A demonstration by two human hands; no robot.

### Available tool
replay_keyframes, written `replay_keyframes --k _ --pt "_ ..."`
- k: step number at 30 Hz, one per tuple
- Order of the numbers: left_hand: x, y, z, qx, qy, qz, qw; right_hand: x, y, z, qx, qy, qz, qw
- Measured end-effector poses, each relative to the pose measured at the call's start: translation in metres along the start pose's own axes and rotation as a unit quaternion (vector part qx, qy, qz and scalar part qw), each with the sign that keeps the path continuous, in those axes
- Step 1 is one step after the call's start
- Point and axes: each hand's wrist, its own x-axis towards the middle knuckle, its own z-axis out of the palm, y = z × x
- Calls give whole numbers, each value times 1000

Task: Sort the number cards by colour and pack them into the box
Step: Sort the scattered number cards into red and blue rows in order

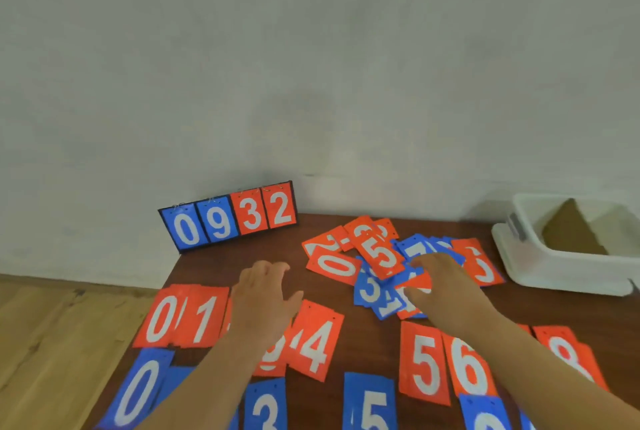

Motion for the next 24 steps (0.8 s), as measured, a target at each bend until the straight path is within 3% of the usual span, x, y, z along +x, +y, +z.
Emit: replay_keyframes --k 5,9,16,24 --pt "-21 83 20 3 -3 8 1000 -28 72 -49 1 10 20 1000" --pt "-41 110 38 -17 -33 -14 999 -36 103 -64 8 -8 37 999" --pt "-23 99 45 -25 -64 -81 994 -5 112 -41 34 -54 45 997" --pt "57 72 86 -37 -123 -152 980 61 119 12 37 -112 91 989"
